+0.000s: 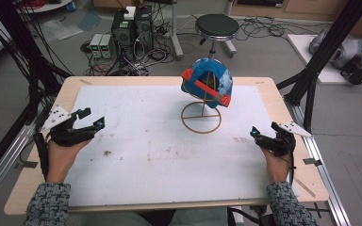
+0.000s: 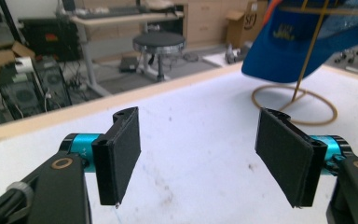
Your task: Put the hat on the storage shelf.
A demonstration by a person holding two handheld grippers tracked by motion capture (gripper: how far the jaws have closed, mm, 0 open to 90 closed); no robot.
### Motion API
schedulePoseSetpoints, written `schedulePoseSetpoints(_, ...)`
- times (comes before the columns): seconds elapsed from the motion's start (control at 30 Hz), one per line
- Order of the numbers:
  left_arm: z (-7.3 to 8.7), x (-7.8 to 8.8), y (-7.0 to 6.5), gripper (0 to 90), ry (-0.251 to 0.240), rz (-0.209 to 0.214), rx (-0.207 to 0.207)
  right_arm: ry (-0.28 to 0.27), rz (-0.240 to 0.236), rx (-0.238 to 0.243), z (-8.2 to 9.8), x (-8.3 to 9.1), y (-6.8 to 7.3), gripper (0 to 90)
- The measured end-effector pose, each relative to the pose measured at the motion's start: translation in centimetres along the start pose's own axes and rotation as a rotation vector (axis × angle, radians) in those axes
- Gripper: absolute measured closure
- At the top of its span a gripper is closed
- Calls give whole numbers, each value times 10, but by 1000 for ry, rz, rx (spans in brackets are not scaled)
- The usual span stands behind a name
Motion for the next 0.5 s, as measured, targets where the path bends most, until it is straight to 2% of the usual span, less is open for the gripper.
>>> schedulePoseSetpoints(0.27, 8, 5, 6, 311, 4, -13, 15, 7, -1, 2, 1, -1, 2, 114)
schedulePoseSetpoints(0.5, 15, 10, 12, 305, 37, -27, 34, 15, -5, 4, 2, 0, 0, 114)
Point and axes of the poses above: each handheld gripper's, and its own axes: x roughly backward along the jaws, z roughly out of its underside, y roughly to its left, the point moved 7 cm from there along -x, roughly forward along the jaws, and after that the axes turned 15 degrees about -y, right-handed, at the moved point
